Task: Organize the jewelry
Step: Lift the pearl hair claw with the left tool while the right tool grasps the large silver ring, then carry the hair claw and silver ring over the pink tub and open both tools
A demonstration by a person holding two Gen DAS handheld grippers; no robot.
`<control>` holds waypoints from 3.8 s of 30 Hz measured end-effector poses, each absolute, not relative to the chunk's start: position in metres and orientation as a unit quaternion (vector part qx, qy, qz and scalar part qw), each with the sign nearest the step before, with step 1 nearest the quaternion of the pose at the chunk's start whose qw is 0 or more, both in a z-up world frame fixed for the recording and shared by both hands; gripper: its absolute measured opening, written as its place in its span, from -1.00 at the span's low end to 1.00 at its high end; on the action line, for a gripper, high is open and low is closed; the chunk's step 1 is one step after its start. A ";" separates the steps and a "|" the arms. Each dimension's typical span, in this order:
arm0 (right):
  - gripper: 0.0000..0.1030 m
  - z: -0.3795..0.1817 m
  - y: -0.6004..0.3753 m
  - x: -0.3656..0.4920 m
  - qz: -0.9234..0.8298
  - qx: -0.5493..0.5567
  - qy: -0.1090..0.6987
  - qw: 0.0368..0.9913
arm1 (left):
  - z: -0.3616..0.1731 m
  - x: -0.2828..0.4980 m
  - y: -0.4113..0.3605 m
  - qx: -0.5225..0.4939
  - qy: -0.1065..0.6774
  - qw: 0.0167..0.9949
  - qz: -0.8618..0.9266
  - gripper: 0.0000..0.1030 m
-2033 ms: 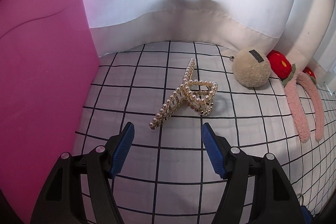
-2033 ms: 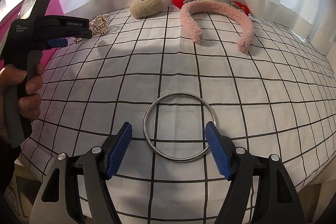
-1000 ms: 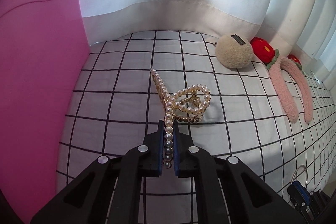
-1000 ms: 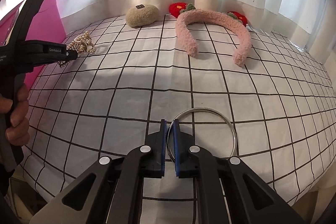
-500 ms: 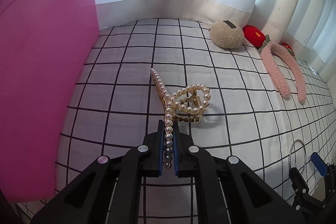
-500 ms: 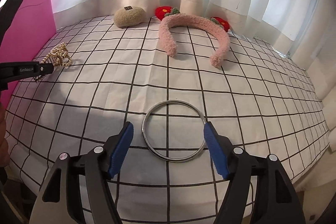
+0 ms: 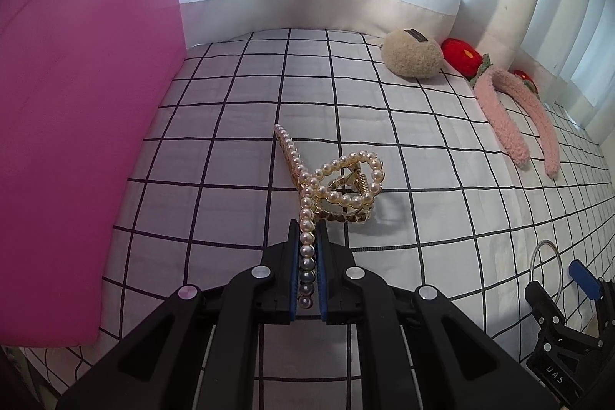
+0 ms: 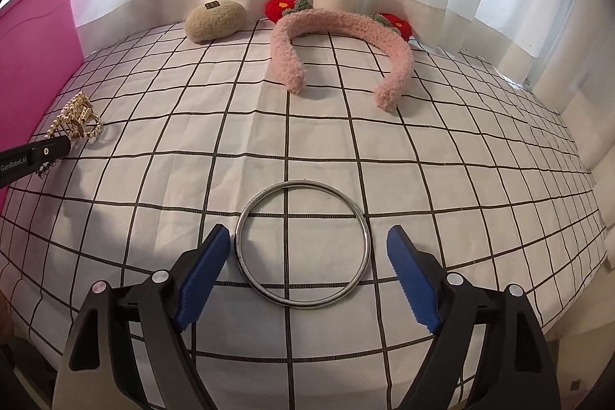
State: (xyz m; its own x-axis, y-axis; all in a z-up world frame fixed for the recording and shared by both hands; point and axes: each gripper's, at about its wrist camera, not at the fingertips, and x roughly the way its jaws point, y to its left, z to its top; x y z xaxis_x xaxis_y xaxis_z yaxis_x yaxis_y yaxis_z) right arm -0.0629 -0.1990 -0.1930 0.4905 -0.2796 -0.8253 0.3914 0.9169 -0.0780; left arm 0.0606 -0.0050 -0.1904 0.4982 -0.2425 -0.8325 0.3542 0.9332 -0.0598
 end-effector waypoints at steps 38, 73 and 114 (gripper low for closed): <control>0.39 -0.141 -0.205 -0.048 -0.124 0.085 0.432 0.889 | -0.143 0.057 0.004 0.018 0.458 0.873 -0.168 -0.85; 0.39 0.050 -0.122 0.062 0.094 -0.013 0.272 0.958 | 0.045 0.063 0.085 -0.062 0.315 0.946 -0.043 -0.86; 0.40 -0.002 0.085 0.187 0.221 -0.106 0.375 0.894 | -0.034 0.094 0.247 -0.114 0.400 0.902 0.114 -0.80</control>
State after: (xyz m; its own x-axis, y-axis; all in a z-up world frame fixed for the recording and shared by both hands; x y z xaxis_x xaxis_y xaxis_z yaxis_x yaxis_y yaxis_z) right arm 0.1866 0.0853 -0.0019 0.6215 0.3151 -0.7172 -0.4743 0.8800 -0.0244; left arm 0.0942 0.2470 -0.0345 0.6536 0.1148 -0.7481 -0.2969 0.9481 -0.1139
